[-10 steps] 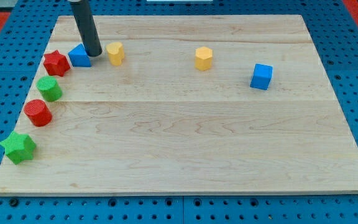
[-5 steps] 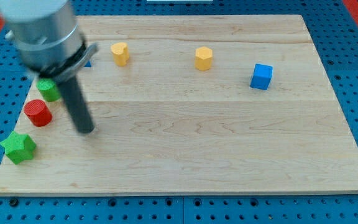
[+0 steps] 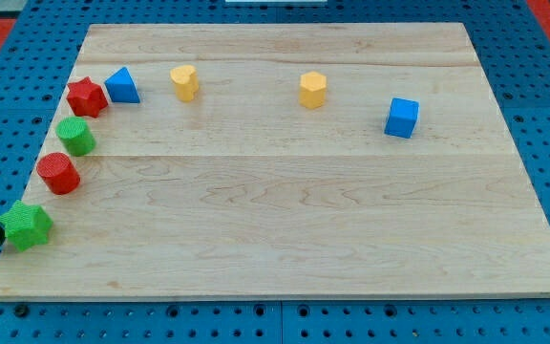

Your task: Move the green star to right side of the board

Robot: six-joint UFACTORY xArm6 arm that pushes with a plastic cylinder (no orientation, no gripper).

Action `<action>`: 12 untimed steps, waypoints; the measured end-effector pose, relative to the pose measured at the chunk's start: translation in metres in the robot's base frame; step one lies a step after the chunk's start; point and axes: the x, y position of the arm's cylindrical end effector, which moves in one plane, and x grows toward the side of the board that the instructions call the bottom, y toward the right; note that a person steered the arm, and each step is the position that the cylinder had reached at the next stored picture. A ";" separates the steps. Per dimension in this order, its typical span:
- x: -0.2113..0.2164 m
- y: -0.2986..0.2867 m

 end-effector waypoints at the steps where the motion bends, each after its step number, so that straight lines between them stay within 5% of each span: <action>1: -0.028 0.103; 2: -0.029 0.189; 4: 0.008 0.017; 5: -0.014 -0.003; 6: -0.021 0.002; 8: -0.052 0.114; 9: -0.062 0.079; 10: -0.063 0.149; 12: -0.083 0.158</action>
